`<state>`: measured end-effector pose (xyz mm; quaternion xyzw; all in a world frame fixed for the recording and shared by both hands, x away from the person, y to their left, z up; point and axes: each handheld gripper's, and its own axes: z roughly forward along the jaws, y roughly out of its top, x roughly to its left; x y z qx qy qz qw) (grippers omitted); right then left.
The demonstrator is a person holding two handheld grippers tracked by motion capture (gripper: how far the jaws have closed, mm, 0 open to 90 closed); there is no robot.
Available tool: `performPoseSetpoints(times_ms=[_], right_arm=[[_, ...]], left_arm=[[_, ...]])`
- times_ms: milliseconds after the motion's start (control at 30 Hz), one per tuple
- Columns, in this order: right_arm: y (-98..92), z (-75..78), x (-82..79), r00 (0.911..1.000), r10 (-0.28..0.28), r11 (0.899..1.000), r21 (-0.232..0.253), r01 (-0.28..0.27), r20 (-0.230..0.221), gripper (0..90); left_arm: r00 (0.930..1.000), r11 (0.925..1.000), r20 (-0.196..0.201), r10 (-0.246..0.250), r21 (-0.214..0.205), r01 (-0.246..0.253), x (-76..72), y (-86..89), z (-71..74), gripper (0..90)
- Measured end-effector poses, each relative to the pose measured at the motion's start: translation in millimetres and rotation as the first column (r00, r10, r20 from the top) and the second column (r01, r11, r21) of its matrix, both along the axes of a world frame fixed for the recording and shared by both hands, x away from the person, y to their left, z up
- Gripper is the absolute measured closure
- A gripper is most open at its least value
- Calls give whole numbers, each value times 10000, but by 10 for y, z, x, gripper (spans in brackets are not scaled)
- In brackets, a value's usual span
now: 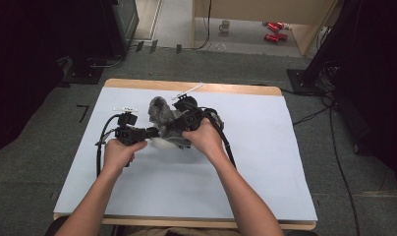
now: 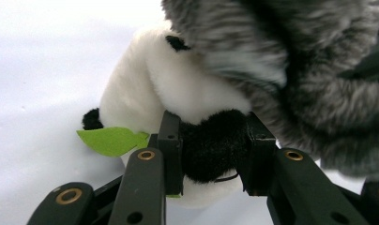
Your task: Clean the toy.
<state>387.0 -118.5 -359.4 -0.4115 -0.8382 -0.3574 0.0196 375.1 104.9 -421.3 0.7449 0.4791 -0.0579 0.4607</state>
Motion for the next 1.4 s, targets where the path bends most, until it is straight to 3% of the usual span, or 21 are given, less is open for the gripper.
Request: performPoseSetpoints(times_ms=[167, 467, 567, 800, 833, 967, 1400], right_arm=[[-168, 25, 2, 9994, -329, 9991, -249, 330, 55, 807], [-648, 106, 14, 9943, -1070, 9943, 29, 1070, -19, 806], [-904, 181, 27, 9854, -1702, 9854, 94, 1701, 82, 806], [-1207, 256, 24, 9759, -2171, 9757, 345, 2162, 221, 806], [-1284, 286, 23, 9710, -2375, 9707, 447, 2362, 261, 806], [-1404, 338, 8, 9617, -2715, 9617, 504, 2696, 368, 806], [-1608, 467, -13, 9466, -3170, 9478, 566, 3139, 591, 806]], left_arm=[[10000, 10000, 9, -22, 25, 22, 6, 17, -9, 674], [10000, 10000, 71, -40, 21, 40, 12, 24, -15, 674], [10000, 10000, 79, -59, 11, 58, 18, 38, -21, 674], [10000, 10000, 83, -39, -43, 39, 15, 31, -19, 674], [10000, 10000, 81, -36, -34, 36, 14, 31, -19, 674], [9999, 10000, 97, -65, -7, 65, 8, 30, -17, 673], [9999, 9998, 99, -136, -136, 137, -17, -1, 15, 671]])
